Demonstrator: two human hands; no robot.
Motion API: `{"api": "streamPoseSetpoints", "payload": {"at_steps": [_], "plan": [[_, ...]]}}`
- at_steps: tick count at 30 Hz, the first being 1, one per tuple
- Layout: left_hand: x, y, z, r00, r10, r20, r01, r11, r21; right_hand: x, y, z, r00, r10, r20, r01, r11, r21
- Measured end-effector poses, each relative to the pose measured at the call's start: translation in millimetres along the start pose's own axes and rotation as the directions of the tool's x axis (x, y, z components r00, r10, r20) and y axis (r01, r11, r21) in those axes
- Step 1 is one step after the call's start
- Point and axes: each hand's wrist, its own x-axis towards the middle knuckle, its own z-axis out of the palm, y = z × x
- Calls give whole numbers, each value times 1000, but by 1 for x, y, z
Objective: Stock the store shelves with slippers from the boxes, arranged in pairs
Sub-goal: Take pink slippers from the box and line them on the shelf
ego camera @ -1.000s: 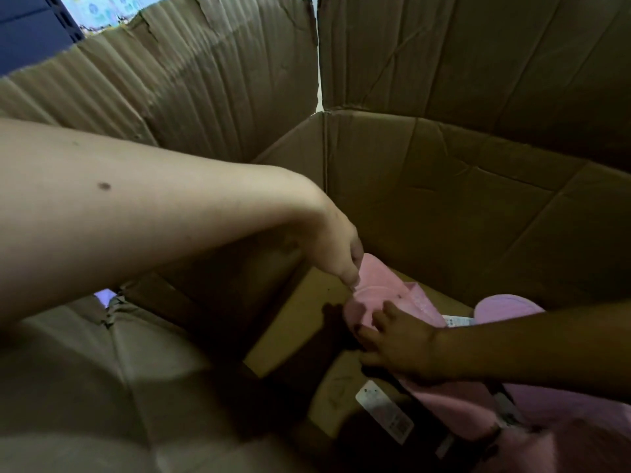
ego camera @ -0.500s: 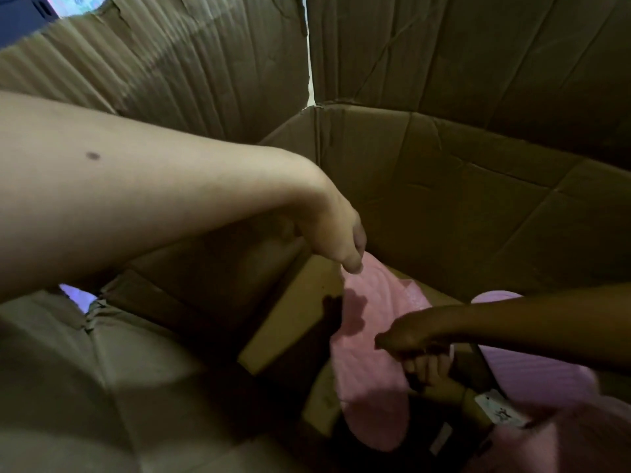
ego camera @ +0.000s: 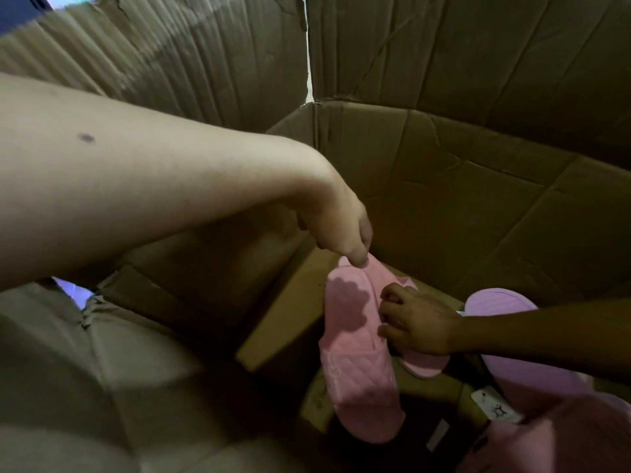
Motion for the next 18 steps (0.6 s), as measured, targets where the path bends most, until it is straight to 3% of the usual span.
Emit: {"api": "streamPoseSetpoints", "payload": {"at_steps": [3, 7, 10, 13, 16, 18], "plan": [[1, 0, 1, 1000, 0, -1, 0, 1000, -9, 4, 1, -4, 1000, 1, 23, 0, 998, -56], [-1, 0, 1, 1000, -11, -7, 11, 1000, -4, 18, 3, -7, 979, 59, 197, -10, 972, -237], [-2, 1, 1, 1000, -12, -8, 12, 1000, -9, 21, -2, -15, 976, 10, 217, 64, 942, -330], [-2, 0, 1, 1000, -14, -5, 14, 1000, -20, 25, -7, -23, 966, -17, 257, 93, 954, -287], [-2, 0, 2, 1000, -21, -5, 21, 999, -31, 28, -15, -21, 907, -1, 422, 134, 949, -287], [-2, 0, 2, 1000, -21, 0, 21, 999, -39, 28, -22, -12, 865, -19, 502, 112, 981, -156]]}}
